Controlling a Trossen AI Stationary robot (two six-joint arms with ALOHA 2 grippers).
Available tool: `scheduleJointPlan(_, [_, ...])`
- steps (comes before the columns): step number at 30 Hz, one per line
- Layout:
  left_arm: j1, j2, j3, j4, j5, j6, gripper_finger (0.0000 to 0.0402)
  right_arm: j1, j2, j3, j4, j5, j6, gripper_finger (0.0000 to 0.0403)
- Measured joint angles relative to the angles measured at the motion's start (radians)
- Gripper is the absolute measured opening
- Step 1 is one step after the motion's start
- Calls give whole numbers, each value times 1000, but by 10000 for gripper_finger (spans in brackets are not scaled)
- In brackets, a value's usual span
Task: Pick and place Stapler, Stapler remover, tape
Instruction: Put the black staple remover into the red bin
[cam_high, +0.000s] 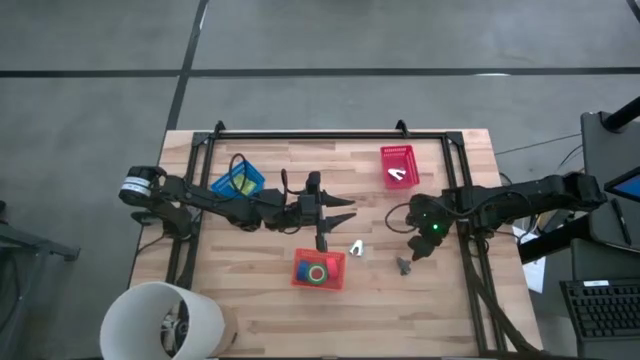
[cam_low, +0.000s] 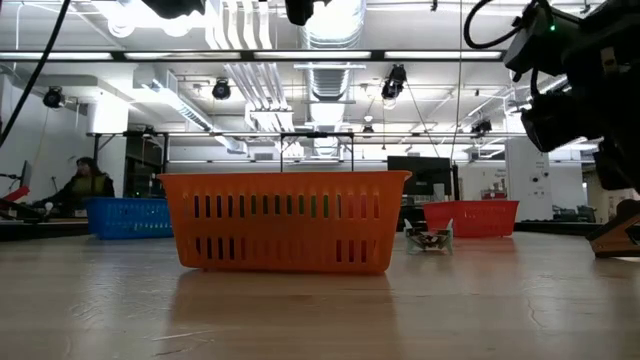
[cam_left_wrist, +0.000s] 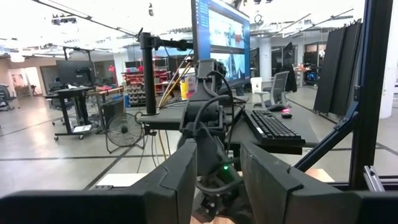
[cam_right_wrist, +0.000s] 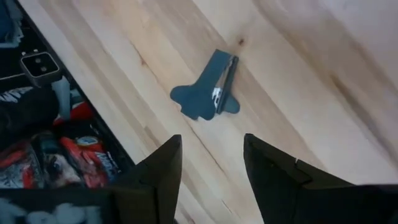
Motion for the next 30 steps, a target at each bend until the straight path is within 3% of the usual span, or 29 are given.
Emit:
scheduleJointPlan(12, [0,0,0,0,0,0,126,33,-1,-109,230,-24,193,148])
scheduleJointPlan(22, [1,0,1,0,0,0,126,33,-1,-167,367,-21,246,144])
scheduleJointPlan(30, [1,0,1,0,0,0,126,33,-1,-195,377,-21,258,130])
